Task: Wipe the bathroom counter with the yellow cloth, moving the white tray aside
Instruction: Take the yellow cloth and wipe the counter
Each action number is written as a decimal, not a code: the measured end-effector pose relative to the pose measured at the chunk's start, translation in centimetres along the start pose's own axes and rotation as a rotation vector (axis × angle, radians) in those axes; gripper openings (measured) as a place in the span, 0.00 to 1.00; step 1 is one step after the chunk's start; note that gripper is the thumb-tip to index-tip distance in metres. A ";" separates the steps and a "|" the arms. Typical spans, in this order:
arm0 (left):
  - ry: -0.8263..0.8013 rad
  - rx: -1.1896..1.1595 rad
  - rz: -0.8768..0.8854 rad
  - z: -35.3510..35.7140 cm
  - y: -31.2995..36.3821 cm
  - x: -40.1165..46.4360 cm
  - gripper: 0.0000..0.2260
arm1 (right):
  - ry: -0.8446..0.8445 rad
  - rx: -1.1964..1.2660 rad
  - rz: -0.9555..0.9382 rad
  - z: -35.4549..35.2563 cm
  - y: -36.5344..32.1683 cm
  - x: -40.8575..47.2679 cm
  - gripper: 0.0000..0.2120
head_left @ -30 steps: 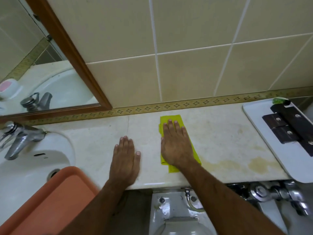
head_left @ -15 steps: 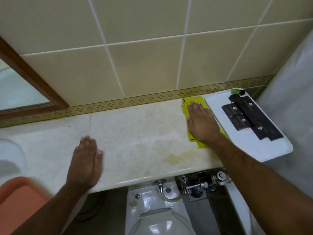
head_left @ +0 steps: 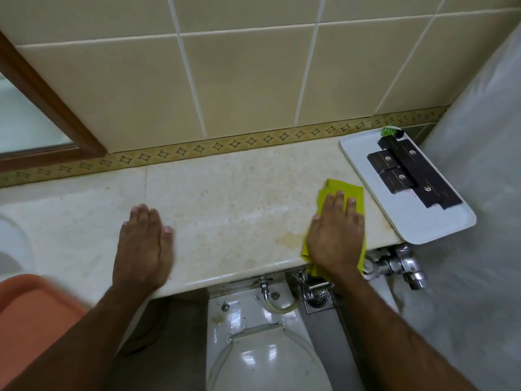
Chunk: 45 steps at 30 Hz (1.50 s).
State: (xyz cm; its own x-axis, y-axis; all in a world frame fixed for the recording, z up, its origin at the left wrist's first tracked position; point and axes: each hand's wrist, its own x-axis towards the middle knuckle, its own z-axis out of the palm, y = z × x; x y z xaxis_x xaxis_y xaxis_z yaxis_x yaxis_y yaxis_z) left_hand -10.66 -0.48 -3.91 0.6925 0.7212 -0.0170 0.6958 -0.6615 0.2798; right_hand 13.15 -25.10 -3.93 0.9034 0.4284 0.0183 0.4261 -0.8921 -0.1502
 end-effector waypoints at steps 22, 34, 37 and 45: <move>0.020 0.045 -0.070 -3.6 -1.8 -1.8 0.30 | 0.051 0.037 0.102 1.0 -2.1 -1.3 0.30; 0.224 -0.086 -0.320 -3.5 -9.0 -9.6 0.31 | -0.074 0.087 -0.419 4.4 -27.7 -11.1 0.30; 0.237 -0.088 -0.324 -3.0 -9.2 -9.5 0.32 | -0.141 0.089 -0.696 4.6 -30.1 -12.8 0.29; 0.124 0.008 -0.312 -4.4 -9.2 -9.8 0.33 | -0.683 0.564 -0.851 -2.0 -23.8 -10.9 0.21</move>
State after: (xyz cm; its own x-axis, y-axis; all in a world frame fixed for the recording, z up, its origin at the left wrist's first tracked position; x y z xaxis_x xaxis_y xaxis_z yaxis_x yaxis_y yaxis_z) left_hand -24.65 -0.55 -2.11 0.4180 0.9083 0.0162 0.8723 -0.4063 0.2720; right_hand -6.77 -8.85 1.43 0.0644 0.9821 -0.1769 0.6342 -0.1771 -0.7526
